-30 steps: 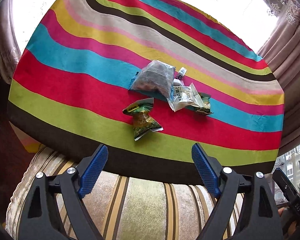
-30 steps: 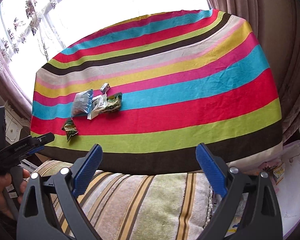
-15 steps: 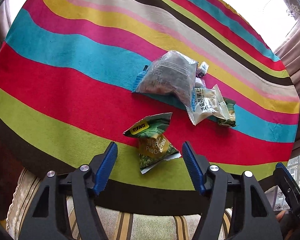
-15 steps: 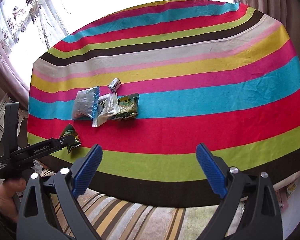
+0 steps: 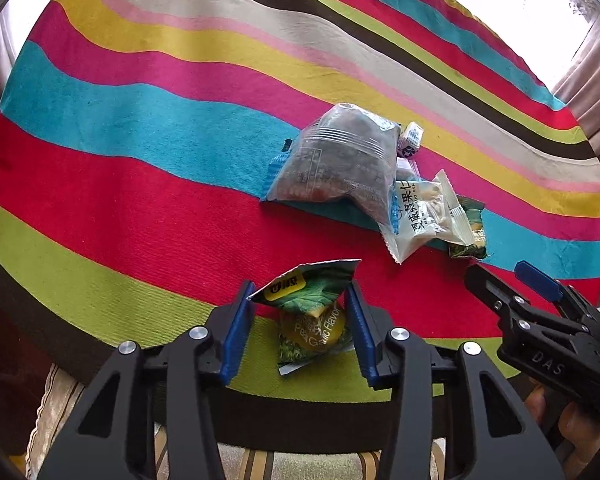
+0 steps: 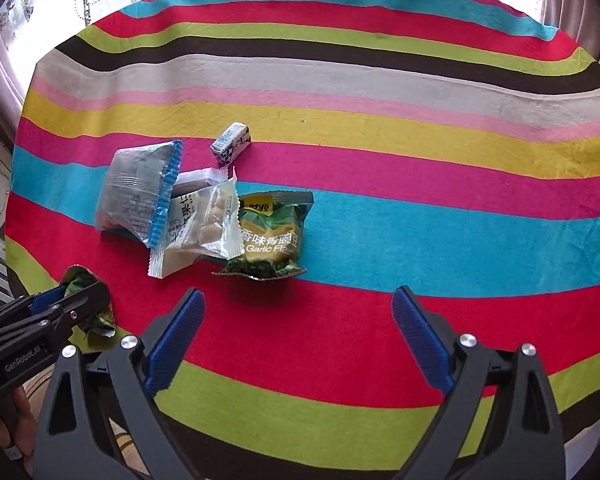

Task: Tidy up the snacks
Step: 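Grasp the green garlic pea bag with right tool while left tool grasps the small green packet, then lift both held packets and carry them toward the white box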

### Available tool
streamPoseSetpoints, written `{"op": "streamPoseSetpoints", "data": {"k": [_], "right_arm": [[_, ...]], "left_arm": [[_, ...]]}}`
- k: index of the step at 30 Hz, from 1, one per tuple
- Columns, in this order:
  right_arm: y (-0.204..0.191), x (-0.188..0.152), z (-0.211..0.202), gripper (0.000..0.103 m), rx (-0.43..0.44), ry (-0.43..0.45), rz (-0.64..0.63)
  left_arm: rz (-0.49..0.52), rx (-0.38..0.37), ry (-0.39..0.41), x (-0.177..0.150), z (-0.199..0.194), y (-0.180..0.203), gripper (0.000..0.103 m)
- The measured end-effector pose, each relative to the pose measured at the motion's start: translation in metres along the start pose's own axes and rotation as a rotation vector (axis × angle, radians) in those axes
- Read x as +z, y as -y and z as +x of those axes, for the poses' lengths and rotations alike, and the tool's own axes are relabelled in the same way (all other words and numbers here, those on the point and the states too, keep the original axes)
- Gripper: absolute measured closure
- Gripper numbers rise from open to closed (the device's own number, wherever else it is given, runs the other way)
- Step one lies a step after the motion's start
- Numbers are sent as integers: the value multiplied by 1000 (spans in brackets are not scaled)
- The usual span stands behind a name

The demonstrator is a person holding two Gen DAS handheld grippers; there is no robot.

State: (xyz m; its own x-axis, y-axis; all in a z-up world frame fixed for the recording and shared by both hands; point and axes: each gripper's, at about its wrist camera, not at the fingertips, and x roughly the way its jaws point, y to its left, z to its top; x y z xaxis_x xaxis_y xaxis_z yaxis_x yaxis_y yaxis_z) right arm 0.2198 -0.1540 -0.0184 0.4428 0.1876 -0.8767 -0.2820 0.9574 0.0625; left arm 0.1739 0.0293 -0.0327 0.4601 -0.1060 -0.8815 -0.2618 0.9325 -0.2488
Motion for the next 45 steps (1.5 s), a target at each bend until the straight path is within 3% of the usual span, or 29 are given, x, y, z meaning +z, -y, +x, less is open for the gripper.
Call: {"op": "streamPoseSetpoints", "data": {"k": [4,9,18,21,23,28,29,32,45], "right_arm": [[-8,8,10,9,-20,-8,-27],[-11,15,23,18,-63,-28,-46],[-11,32,34,21,-50,-16,-43],[-7,37,33,35,-49,-1,-32],[-1,41,32,51,-47,2,-12],[10,34,28,54,-3,7,9],[11,29,24,63,-10,9,14],[20,19,17,64,37,7,57],[45,-28,-27,65,83,47,129]], "left_arm": [[11,-7,4,-1,-1,1,60],[1,-18,6,-1,-1,0,60],[3,-34,21,-1,-4,-1,61],[12,-36,30,-2,-7,1,61],[18,-38,36,-1,-8,3,61],[21,-39,40,-3,-11,6,62],[22,-40,42,-3,-12,6,62],[31,-44,47,-4,-15,9,62],[86,-65,47,-21,-28,38,63]]}}
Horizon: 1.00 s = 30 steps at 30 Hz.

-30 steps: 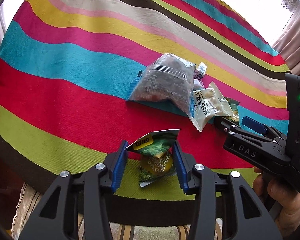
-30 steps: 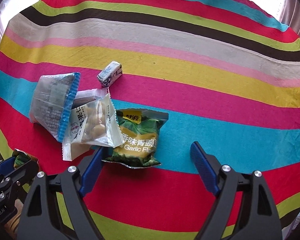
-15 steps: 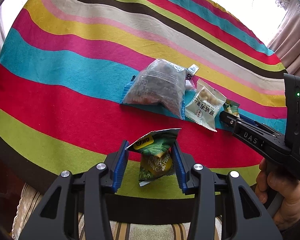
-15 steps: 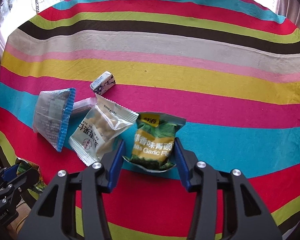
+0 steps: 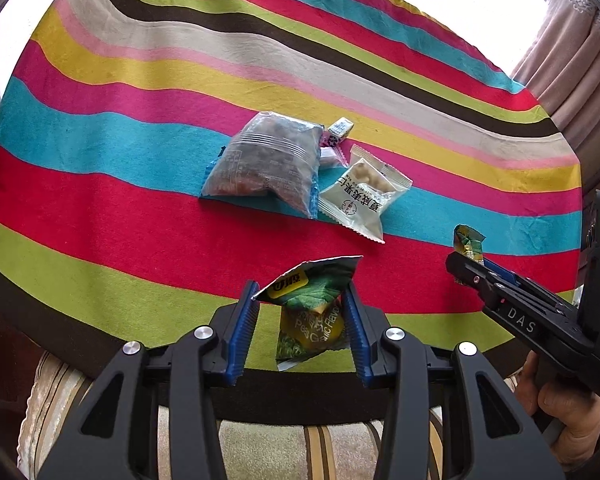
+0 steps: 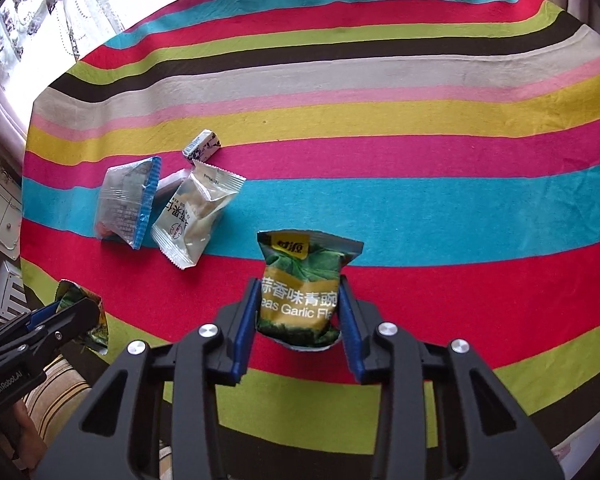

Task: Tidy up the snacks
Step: 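Lift both held packets and carry them toward the white box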

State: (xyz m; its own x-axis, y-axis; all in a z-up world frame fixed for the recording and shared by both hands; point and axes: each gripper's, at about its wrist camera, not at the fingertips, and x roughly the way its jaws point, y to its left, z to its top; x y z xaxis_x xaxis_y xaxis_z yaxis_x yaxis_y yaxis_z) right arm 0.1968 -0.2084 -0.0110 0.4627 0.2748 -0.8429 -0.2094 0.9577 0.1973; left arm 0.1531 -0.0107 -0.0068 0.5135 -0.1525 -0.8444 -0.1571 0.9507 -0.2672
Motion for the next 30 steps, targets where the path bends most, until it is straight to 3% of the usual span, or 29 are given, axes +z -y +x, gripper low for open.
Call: {"op": "streamPoseSetpoints", "data": {"k": [16,30], "right_arm": [[56,-52,-74,65,57,76,97],[124,-102,-111,65,37,113,214]], "left_arm": [[148,-34,-25,-29,-9,80,63],[277,-92,-90,-65,-4,162,63]]}}
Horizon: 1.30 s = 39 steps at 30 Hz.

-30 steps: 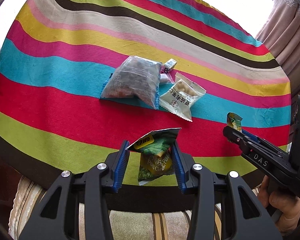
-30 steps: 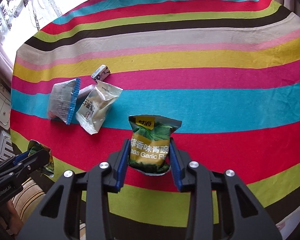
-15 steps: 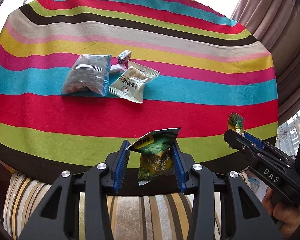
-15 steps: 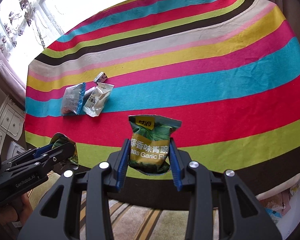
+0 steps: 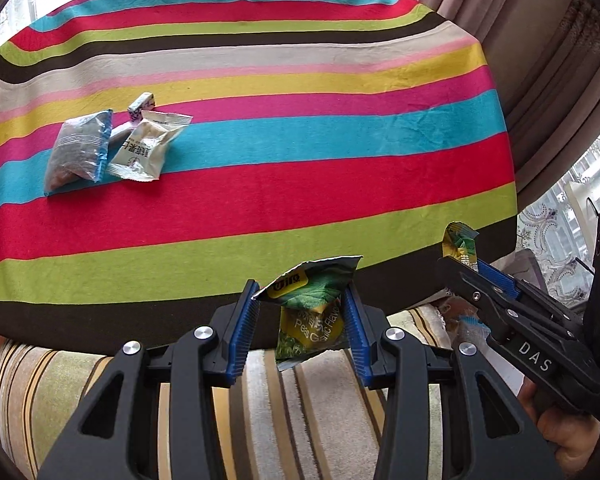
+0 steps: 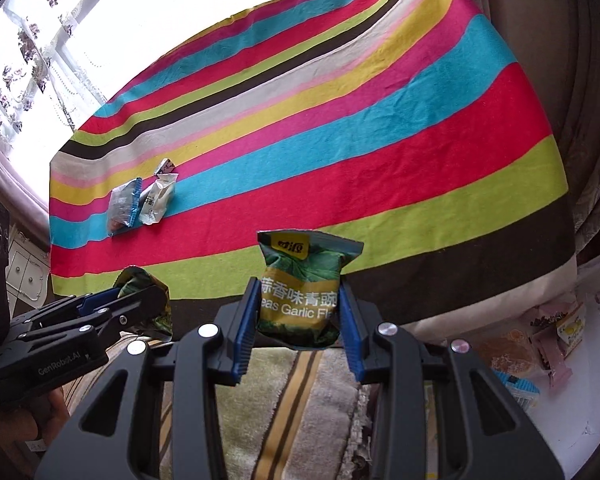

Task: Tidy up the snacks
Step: 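Lift both held packets and carry them toward the white box, then open both tools over the white box to drop both packets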

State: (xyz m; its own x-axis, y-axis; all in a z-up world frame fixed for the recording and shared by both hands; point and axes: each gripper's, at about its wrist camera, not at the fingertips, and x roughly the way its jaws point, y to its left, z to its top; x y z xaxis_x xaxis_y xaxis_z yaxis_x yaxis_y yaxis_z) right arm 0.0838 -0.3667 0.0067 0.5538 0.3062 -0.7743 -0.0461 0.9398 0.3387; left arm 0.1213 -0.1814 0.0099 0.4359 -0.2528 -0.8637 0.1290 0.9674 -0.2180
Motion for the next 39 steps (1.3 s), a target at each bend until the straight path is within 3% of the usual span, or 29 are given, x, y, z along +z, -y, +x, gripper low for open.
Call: {"op": "streamPoseSetpoints", "data": {"k": [10,24,29,32,34,39], "right_arm": [[51,-15,-24,65,-16,29,79],[114,-26,-56,65,-48,80,182],[125,-28,-63,64,-60,93,205],[131,-28,-67,61,-65,100,219],[133,-28,-68,60,-71,104,219],[131,-28,-68,51,-82,102,219]], "left_arm": [[42,-66,-63,-8,15,51,63],[150,-62,-74,-15,28,114,62],[170,-104,-84,-18,31,131,61],[186,-135,-88,-19,32,138,56],[187,-139,-82,-19,31,139,40],[170,-137,-77,-18,28,135,39]]}}
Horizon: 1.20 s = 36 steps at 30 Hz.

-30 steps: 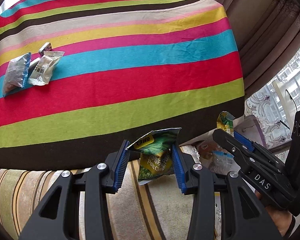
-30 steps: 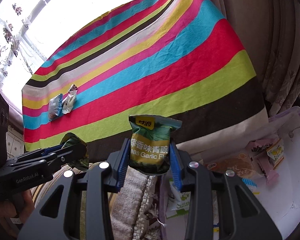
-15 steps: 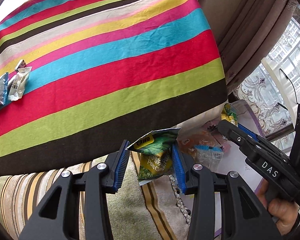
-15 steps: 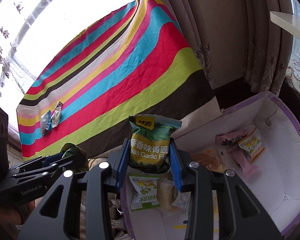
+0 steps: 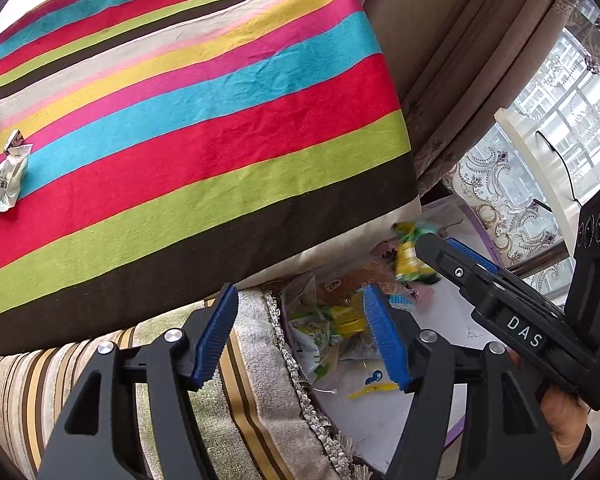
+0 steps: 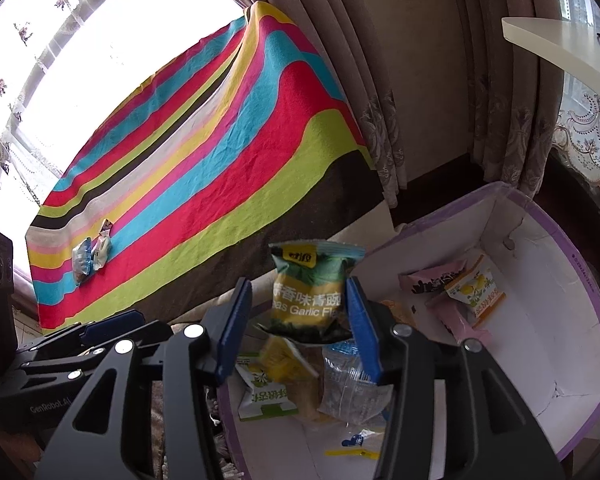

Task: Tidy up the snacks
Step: 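Open both tools over the white box to drop both packets, then move both open tools back over the remaining snacks on the table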

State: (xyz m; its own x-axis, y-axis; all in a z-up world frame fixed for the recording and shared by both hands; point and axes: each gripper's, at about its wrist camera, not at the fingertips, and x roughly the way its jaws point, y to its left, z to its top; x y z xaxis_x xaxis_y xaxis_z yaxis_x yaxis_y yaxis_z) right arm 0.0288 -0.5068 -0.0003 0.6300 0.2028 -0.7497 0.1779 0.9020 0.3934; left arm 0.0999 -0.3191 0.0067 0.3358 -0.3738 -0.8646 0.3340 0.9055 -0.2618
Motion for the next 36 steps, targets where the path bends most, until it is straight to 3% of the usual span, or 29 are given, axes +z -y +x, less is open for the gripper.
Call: {"op": "streamPoseSetpoints", "data": {"k": [5,36], "right_arm": [[-5,0,0,36,6,1,-3],[-80,-2,13,34,-5,-49,-150]], "left_arm": [[-17,4,7,1,-2,-6,38],[-231,79,83,-10,-50,-107,36]]}}
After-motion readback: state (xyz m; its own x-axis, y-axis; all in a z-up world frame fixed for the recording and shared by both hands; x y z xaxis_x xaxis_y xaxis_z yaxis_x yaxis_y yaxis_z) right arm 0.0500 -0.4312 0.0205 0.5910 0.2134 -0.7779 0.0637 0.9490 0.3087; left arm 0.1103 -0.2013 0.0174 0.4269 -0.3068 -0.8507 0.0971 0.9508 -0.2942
